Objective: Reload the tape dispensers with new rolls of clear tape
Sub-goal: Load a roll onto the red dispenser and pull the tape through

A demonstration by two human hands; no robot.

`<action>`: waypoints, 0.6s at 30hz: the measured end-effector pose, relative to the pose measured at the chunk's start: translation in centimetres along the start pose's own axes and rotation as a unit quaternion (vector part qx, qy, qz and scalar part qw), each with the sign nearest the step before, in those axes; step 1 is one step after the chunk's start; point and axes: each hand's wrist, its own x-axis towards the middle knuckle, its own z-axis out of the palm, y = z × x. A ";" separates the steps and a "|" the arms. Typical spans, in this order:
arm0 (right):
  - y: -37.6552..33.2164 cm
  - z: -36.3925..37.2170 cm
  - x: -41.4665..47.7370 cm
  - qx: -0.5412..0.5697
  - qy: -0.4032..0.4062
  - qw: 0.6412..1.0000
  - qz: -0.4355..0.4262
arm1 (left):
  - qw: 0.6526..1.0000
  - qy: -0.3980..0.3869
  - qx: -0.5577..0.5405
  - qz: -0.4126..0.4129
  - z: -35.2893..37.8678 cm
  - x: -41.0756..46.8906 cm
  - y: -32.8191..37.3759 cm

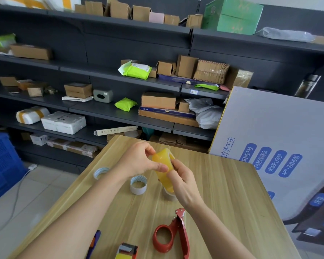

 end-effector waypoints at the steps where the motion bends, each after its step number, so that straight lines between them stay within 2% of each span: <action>1: 0.0 0.0 -0.1 -0.002 -0.003 1.000 0.001 | 1.000 -0.007 -0.001 -0.001 0.2 0.1 -0.2; 8: 0.1 0.2 -0.4 -0.017 -0.003 1.000 0.001 | 0.999 -0.014 -0.013 0.028 0.6 0.0 -0.8; 18: 0.6 0.2 -0.5 -0.018 -0.003 1.000 0.022 | 0.999 -0.037 -0.031 0.001 1.5 -0.2 -1.0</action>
